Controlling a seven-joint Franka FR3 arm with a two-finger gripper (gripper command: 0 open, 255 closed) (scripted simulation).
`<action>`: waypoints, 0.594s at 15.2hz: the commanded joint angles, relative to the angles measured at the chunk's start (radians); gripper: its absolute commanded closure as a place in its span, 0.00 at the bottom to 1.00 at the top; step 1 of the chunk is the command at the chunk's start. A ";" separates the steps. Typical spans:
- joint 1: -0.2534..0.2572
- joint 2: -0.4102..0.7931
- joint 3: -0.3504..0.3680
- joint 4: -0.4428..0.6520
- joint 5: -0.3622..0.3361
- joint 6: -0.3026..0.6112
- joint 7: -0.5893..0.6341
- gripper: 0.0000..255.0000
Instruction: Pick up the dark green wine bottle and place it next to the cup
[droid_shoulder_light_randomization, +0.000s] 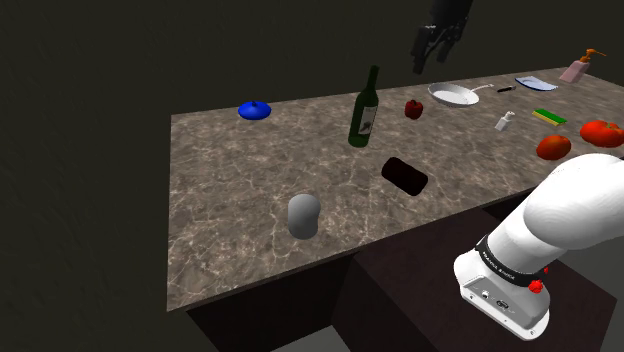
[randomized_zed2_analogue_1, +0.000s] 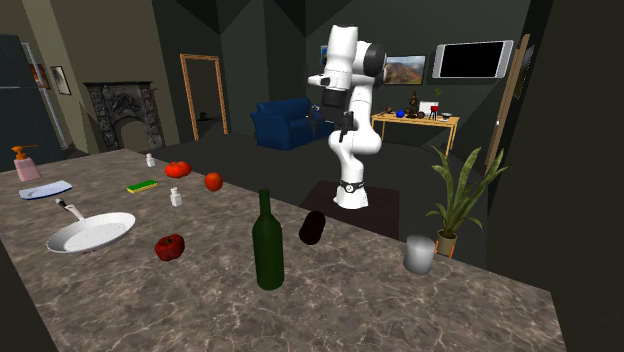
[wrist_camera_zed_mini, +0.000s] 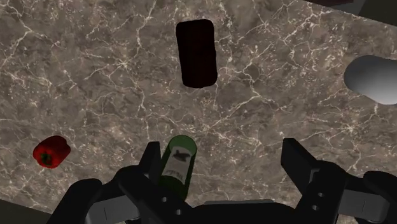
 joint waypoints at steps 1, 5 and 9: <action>-0.009 0.073 -0.019 0.030 0.002 0.050 -0.006 0.00; -0.022 0.211 -0.054 0.102 0.016 0.127 -0.020 0.00; -0.034 0.353 -0.087 0.195 0.041 0.186 -0.040 0.00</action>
